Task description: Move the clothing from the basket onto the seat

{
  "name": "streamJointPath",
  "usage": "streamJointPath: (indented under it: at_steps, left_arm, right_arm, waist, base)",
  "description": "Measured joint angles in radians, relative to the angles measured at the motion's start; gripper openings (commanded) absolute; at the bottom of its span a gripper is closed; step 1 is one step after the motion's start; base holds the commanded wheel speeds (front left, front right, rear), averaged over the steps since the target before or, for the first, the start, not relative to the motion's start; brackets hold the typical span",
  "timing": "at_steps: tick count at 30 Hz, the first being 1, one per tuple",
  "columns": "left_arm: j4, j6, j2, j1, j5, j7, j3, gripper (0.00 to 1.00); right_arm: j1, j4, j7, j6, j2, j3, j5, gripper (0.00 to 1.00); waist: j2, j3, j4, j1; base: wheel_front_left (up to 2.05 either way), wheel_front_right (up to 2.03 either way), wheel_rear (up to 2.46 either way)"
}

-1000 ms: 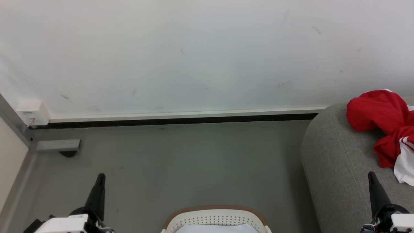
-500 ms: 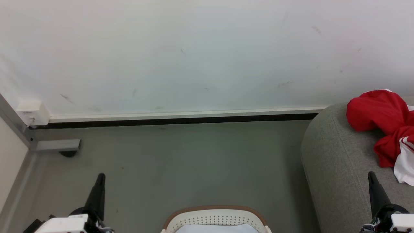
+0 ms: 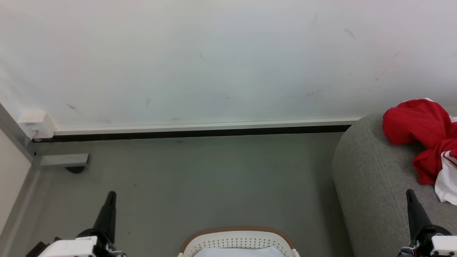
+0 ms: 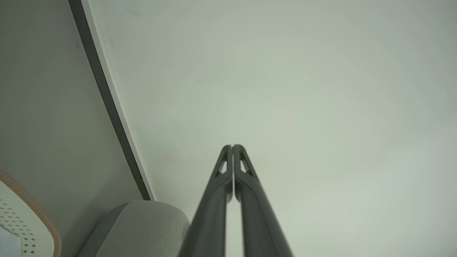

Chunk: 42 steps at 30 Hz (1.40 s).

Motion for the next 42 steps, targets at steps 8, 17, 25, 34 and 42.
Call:
streamJointPath:
  at_steps: [8, 17, 25, 34, 42]
  left_arm:
    - [0.0, 0.0, 0.0, 0.0, 0.0, 0.0, 0.0, 0.0]
    - [0.0, 0.0, 0.0, 0.0, 0.0, 0.0, 0.0, 0.0]
    - [0.0, 0.0, 0.0, 0.0, 0.0, 0.0, 0.0, 0.0]
    - [0.0, 0.0, 0.0, 0.0, 0.0, 0.0, 0.0, 0.0]
    - [0.0, 0.0, 0.0, 0.0, 0.0, 0.0, 0.0, 0.0]
  right_arm:
    - [0.0, 0.0, 0.0, 0.0, 0.0, 0.0, 0.0, 0.0]
    - [0.0, 0.0, 0.0, 0.0, 0.0, -0.001, 0.0, 0.0]
    - [0.0, 0.0, 0.0, 0.0, 0.001, -0.001, 0.0, 0.0]
    - [0.0, 0.0, 0.0, 0.0, 0.001, -0.002, 0.0, 0.0]
    - [0.0, 0.0, 0.0, 0.0, 0.001, -0.002, -0.001, 0.0]
  waist:
    - [0.0, 0.0, 0.0, 0.0]
    - [0.0, 0.0, 0.0, 0.0]
    - [0.0, 0.0, 0.0, 0.0]
    - [0.0, 0.0, 0.0, 0.0]
    - [0.0, 0.0, 0.0, 0.0]
  base:
    - [0.0, 0.0, 0.0]
    - [0.0, 0.0, 0.0]
    - [0.0, 0.0, 0.0]
    - [0.0, 0.0, 0.0]
    - [0.0, 0.0, 0.0]
